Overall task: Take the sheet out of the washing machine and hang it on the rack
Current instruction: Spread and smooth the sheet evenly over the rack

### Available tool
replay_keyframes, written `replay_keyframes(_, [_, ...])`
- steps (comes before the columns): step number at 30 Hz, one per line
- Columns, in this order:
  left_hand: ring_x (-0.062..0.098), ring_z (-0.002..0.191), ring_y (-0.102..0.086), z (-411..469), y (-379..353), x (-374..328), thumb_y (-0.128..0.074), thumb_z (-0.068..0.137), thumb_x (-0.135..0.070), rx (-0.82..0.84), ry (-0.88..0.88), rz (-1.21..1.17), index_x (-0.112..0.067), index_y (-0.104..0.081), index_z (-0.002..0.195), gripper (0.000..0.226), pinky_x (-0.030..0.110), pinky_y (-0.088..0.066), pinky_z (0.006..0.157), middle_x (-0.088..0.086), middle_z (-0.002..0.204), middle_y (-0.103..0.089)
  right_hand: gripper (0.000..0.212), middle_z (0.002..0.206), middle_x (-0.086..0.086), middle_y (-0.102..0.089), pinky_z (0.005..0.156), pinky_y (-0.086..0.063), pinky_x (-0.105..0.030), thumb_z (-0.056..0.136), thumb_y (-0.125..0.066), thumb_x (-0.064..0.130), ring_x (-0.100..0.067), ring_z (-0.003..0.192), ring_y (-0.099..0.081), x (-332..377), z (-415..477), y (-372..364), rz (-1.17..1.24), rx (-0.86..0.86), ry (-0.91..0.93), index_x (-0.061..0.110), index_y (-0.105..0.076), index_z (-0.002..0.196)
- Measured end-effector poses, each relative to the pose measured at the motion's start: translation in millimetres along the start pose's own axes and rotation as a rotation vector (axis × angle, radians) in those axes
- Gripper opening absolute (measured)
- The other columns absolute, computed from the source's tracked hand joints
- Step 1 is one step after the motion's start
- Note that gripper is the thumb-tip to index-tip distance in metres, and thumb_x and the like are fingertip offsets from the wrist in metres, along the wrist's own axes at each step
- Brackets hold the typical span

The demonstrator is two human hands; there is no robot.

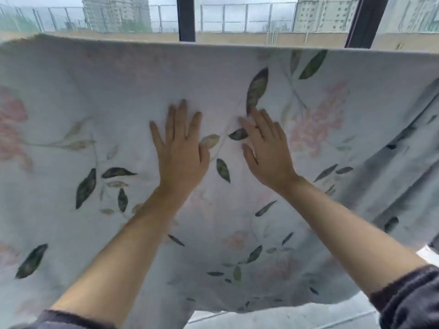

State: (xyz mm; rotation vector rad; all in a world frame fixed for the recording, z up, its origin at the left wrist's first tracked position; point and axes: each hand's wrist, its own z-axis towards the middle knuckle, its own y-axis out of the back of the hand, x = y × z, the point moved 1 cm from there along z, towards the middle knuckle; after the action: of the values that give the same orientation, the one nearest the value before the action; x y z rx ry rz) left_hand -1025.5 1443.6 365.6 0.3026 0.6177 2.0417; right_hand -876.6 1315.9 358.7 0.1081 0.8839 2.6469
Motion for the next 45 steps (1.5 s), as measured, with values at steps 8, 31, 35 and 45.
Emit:
replay_keyframes(8, [0.028, 0.143, -0.02, -133, -87, -11, -0.04, 0.084, -0.025, 0.593, 0.164, -0.1, -0.015, -0.042, 0.138, 0.055, 0.057, -0.016, 0.112, 0.008, 0.156, -0.017, 0.054, 0.157, -0.008, -0.019, 0.106, -0.039, -0.047, 0.097, -0.042, 0.031, -0.029, 0.141, -0.028, -34, -183, -78, 0.067, 0.627, -0.32, 0.02, -0.027, 0.147])
replay_keyframes(31, [0.011, 0.134, -0.032, -142, -164, -127, -0.05, 0.089, -0.008, 0.518, 0.326, -0.637, -0.019, -0.055, 0.126, 0.039, 0.019, -0.026, 0.104, -0.006, 0.147, -0.037, 0.061, 0.158, -0.001, -0.013, 0.107, -0.038, -0.044, 0.096, -0.044, 0.027, -0.024, 0.143, -0.022, -153, -184, -69, 0.234, 0.617, -0.41, 0.027, -0.015, 0.15])
replay_keyframes(35, [0.012, 0.136, -0.031, -97, -169, -190, -0.048, 0.088, -0.011, 0.41, 0.233, -0.661, -0.018, -0.056, 0.125, 0.038, 0.026, -0.029, 0.109, -0.004, 0.147, -0.037, 0.062, 0.158, -0.002, -0.014, 0.108, -0.033, -0.041, 0.096, -0.046, 0.025, -0.023, 0.144, -0.019, -202, -162, -40, 0.217, 0.544, -0.332, 0.026, -0.016, 0.15])
replay_keyframes(45, [0.026, 0.135, -0.034, 40, -120, -313, -0.042, 0.085, -0.015, 0.052, -0.017, -0.408, -0.012, -0.061, 0.115, 0.036, 0.043, -0.031, 0.11, 0.009, 0.142, -0.045, 0.059, 0.159, -0.004, -0.012, 0.116, -0.022, -0.042, 0.095, -0.044, 0.021, -0.025, 0.146, -0.011, -311, -72, 69, 0.162, 0.348, -0.051, 0.023, -0.02, 0.149])
